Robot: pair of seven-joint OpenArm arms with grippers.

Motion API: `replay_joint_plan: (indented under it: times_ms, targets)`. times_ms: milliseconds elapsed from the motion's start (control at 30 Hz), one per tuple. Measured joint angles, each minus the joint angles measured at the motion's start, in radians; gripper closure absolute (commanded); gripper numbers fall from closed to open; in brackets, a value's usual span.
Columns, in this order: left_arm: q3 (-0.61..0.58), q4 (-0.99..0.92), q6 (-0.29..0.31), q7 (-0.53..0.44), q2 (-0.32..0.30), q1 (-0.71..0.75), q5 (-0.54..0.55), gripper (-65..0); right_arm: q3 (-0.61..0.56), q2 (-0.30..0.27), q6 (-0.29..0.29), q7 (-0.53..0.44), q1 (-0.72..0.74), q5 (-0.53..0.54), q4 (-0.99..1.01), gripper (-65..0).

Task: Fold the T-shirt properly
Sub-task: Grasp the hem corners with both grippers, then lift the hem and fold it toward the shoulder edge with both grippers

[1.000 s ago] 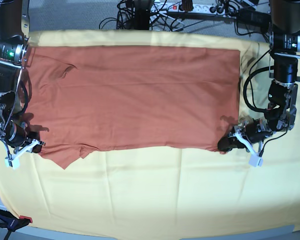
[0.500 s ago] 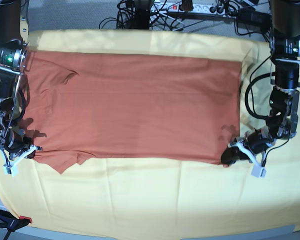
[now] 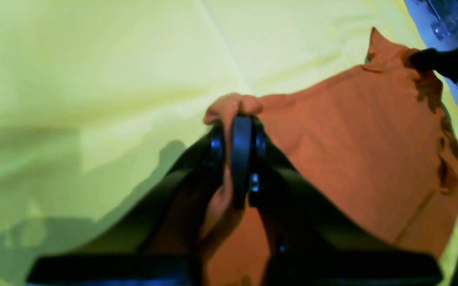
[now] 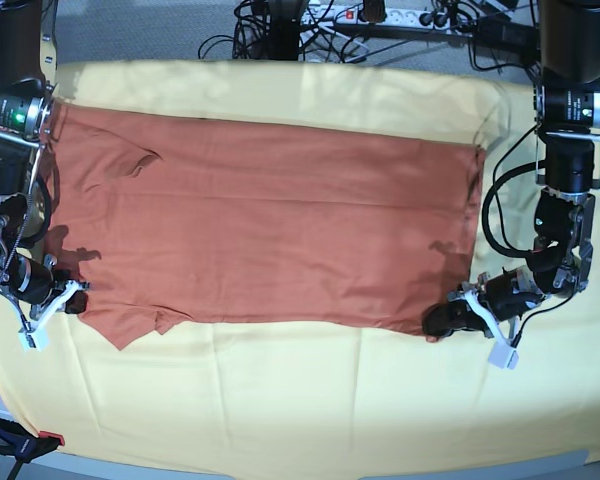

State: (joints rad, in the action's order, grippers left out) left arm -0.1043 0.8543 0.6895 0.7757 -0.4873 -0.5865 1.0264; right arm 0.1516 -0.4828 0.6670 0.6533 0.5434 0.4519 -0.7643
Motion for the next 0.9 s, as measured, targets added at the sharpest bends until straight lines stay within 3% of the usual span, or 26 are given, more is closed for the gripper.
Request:
replay_joint_plan:
  times_ms: [167,467,633,900]
  targets:
    - [0.000,0.000,0.000,0.143,-0.015,0.013,0.129,0.0,0.000,-0.015,0.018,0.066,-0.002,0.076,0.000,0.0]
    - [0.000,0.000,0.000,0.350,-0.031,0.013,0.339,0.0,-0.050,-0.102,0.024,0.103,-0.089,0.143,-0.116,0.0]
    - [0.000,0.045,0.000,0.378,-0.072,0.027,0.364,0.0,-0.076,-0.107,0.026,0.103,-0.173,0.143,-0.207,0.0]
    - [0.000,0.140,0.000,0.419,-0.134,0.043,0.399,0.0,-0.076,-0.129,0.026,0.092,-0.173,0.140,-0.226,0.0]
